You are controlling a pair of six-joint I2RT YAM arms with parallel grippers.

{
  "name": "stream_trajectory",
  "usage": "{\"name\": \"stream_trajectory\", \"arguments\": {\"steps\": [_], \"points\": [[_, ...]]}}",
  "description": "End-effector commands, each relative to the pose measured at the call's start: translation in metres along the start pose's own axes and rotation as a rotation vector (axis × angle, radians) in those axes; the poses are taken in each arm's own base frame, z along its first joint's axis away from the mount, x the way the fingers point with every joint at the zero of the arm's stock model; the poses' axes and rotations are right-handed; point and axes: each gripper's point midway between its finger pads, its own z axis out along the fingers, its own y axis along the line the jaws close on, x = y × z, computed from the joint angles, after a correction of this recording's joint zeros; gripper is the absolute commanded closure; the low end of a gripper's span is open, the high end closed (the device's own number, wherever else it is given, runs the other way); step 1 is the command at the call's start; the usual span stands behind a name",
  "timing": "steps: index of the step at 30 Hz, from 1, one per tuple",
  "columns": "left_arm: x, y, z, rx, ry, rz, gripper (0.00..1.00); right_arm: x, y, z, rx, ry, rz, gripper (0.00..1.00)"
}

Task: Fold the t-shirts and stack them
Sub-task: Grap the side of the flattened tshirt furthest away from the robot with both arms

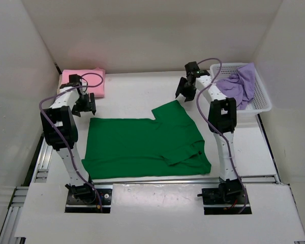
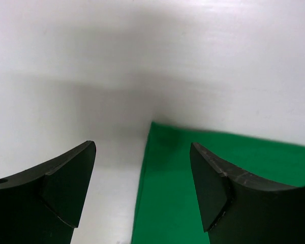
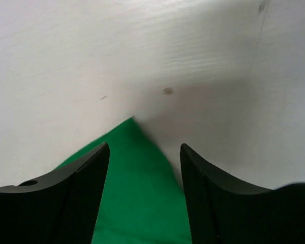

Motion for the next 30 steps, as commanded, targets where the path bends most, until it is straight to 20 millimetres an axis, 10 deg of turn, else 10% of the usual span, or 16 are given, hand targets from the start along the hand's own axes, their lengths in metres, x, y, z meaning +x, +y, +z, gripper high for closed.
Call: {"name": "stream_trajectory", "arguments": {"steps": [1, 12, 20, 26, 30], "points": [[-0.029, -0.018, -0.001, 0.094, -0.078, 0.004, 0.14, -0.006, 0.004, 0.018, 0.006, -0.023, 0.119, 0.38], [0.031, -0.033, 0.036, 0.117, 0.103, 0.029, 0.14, 0.074, -0.005, 0.049, 0.064, 0.16, 0.016, 0.37], [0.038, -0.032, 0.054, 0.107, 0.14, 0.03, 0.46, 0.083, -0.005, 0.045, 0.073, 0.179, 0.009, 0.95], [0.047, -0.037, 0.034, 0.122, 0.125, 0.038, 0.87, 0.099, 0.001, 0.017, 0.011, 0.214, 0.012, 1.0], [0.046, -0.029, 0.008, 0.067, 0.071, 0.049, 0.9, 0.11, 0.018, -0.037, -0.127, 0.192, -0.003, 1.0]]}}
